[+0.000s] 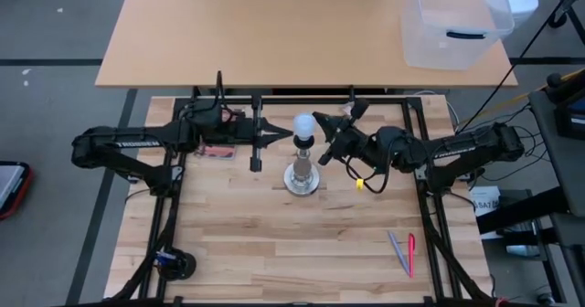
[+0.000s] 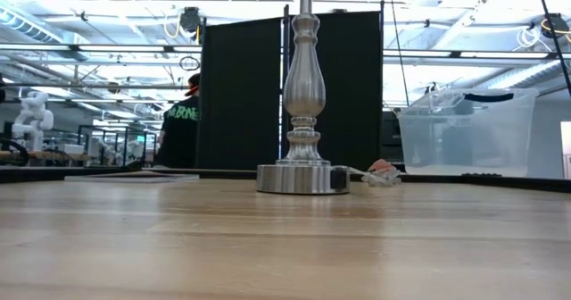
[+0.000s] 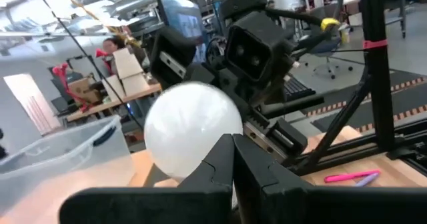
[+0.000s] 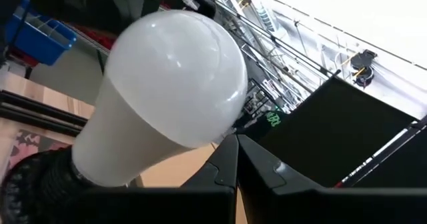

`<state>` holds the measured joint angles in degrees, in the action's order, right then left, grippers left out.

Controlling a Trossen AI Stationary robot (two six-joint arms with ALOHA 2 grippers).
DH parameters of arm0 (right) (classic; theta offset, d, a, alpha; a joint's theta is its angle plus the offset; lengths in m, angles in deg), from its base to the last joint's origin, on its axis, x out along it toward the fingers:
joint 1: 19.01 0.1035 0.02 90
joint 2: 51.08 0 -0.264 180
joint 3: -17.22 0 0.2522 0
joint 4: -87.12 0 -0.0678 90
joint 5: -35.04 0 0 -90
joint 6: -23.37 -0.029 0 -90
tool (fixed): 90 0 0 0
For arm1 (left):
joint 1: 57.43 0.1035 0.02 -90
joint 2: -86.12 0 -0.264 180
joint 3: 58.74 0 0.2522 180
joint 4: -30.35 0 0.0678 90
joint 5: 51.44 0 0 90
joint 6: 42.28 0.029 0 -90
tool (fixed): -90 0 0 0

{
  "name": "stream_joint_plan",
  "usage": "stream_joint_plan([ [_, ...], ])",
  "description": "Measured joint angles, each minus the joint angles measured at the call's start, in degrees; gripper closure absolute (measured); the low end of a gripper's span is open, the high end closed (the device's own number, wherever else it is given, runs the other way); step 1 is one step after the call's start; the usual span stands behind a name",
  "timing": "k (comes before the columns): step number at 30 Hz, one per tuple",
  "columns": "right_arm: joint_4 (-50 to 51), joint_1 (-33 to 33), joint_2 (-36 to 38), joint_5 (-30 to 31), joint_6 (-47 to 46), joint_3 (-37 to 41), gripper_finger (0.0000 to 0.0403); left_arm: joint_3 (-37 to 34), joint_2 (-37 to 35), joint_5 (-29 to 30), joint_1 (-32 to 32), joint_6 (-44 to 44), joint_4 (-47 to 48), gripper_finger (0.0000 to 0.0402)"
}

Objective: Screw lightbulb
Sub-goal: Insert the lightbulb into the silver lamp

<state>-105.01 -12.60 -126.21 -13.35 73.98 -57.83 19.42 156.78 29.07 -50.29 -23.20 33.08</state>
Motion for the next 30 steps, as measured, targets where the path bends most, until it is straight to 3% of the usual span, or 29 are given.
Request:
stream_joint_plan([
  [21, 2.9, 2.9, 0.2, 1.8, -1.7, 0.0, 0.0403, 0.0, 1.8, 0.9, 3.3, -1.2, 1.2, 0.0400],
  [30, 7.1, 3.7, -0.4, -2.8, -6.1, 0.0, 0.0403, -0.1, 2.9, 3.1, 5.5, -2.9, 1.3, 0.0400],
])
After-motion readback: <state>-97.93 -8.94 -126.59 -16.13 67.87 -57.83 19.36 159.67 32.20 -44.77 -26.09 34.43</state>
